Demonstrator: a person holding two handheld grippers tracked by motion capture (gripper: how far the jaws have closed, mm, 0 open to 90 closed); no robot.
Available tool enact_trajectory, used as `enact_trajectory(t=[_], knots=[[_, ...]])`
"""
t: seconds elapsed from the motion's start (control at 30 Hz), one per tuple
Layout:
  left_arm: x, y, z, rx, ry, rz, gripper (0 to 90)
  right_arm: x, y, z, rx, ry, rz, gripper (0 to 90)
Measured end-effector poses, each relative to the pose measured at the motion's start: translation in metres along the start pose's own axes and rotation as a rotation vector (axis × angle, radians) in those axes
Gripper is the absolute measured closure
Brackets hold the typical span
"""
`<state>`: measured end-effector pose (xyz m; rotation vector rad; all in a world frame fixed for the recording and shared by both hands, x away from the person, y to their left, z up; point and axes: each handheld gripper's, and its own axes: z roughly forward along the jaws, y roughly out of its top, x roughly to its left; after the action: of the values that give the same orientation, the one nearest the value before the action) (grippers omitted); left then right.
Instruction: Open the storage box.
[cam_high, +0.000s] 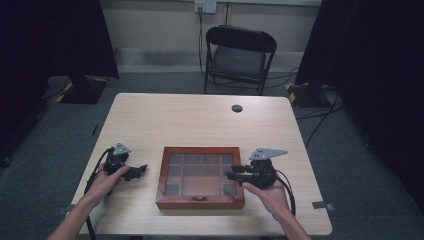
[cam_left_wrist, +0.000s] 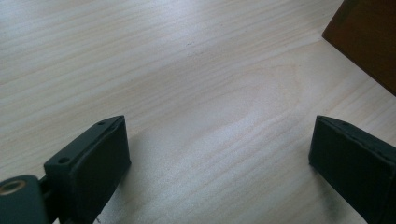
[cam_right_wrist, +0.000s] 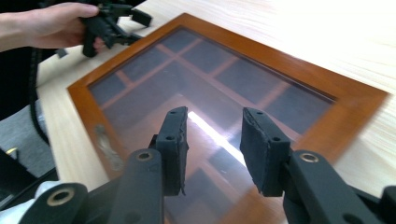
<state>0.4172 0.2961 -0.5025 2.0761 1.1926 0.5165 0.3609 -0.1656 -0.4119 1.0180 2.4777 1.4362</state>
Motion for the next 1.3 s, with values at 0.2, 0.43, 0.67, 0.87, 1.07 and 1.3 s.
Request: enact_trajectory(t=[0.2, 0.43, 0.67, 0.87, 1.07, 1.3], knots=[[0.0, 0.0, 0.0, -0.001, 0.0, -0.001, 4.5, 0.015, 0.008, 0.008, 0.007, 0.07, -0.028, 65.6], [0.0, 0.0, 0.0, -0.002, -0.001, -0.003, 4.4, 0.032, 0.021, 0.025, 0.052, 0.138, -0.078, 69.8], [0.0, 0.0, 0.0, 0.001, -0.005, 0.0, 4.2, 0.05, 0.03, 0.049, 0.079, 0.227, -0.123, 74.8], [0.0, 0.0, 0.0, 0.001, -0.005, 0.0, 4.2, 0.057, 0.019, 0.06, 0.141, 0.256, -0.143, 77.4], [0.0, 0.0, 0.0, 0.002, -0.006, -0.001, 4.2, 0.057, 0.007, 0.063, 0.178, 0.266, -0.157, 80.8], [0.001, 0.0, 0.0, 0.002, -0.007, -0.001, 4.1, 0.058, -0.001, 0.07, 0.208, 0.264, -0.175, 80.9]])
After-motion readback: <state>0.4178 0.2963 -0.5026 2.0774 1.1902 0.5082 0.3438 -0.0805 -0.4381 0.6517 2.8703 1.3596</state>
